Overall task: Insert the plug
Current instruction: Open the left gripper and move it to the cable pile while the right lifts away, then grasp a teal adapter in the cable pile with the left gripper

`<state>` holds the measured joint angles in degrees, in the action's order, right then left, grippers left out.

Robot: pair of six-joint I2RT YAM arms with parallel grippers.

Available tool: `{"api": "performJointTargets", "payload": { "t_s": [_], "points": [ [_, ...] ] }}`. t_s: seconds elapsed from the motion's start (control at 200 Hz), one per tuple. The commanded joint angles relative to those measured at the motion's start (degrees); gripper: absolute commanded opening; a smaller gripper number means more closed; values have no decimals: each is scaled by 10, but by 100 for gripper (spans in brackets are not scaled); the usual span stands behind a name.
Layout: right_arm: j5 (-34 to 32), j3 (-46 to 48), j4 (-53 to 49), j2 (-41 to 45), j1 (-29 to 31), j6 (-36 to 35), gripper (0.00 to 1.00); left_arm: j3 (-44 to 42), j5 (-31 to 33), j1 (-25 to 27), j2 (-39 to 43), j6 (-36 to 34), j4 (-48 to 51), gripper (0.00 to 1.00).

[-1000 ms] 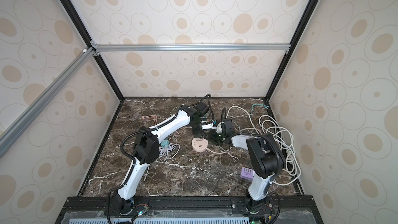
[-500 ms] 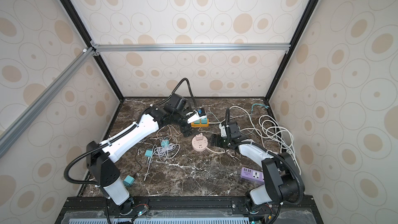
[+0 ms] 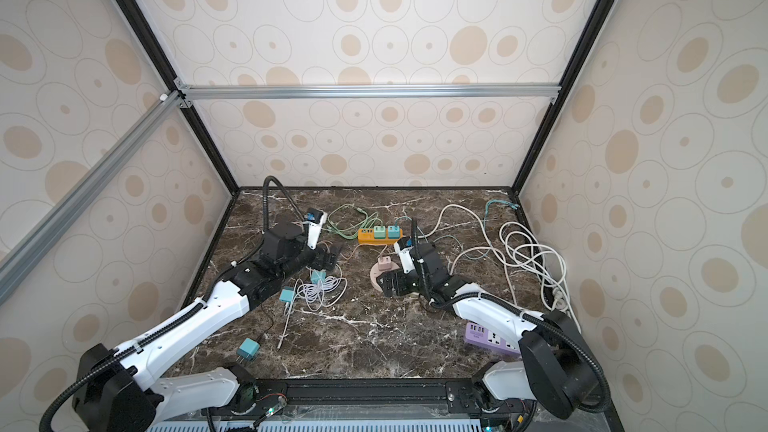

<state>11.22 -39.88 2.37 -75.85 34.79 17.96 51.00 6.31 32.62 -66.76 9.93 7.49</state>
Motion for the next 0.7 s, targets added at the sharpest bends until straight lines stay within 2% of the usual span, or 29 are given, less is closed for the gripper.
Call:
{"api": "performJointTargets", "payload": {
  "t_s": [0.0,0.15,0.255,0.415,0.505,0.605,0.695],
  "points": [
    [-31,-14,36,-13,25,-39,100,-26,136,-14,37,174,34,99],
    [-53,-42,42,-41,49,-50,99,-60,131,-40,62,269,133,98],
    [-55,-53,47,-56,50,-45,99,-88,115,-67,74,302,184,97],
    [-64,-58,48,-67,50,-45,99,-137,62,-147,88,295,223,82],
    [-65,-58,47,-71,51,-45,98,-158,-2,-195,81,271,211,76],
    [-70,-58,45,-72,50,-45,98,-160,-61,-203,50,250,184,74],
    [-76,-57,42,-70,51,-45,98,-151,-80,-202,8,236,179,75]
  ]
}}
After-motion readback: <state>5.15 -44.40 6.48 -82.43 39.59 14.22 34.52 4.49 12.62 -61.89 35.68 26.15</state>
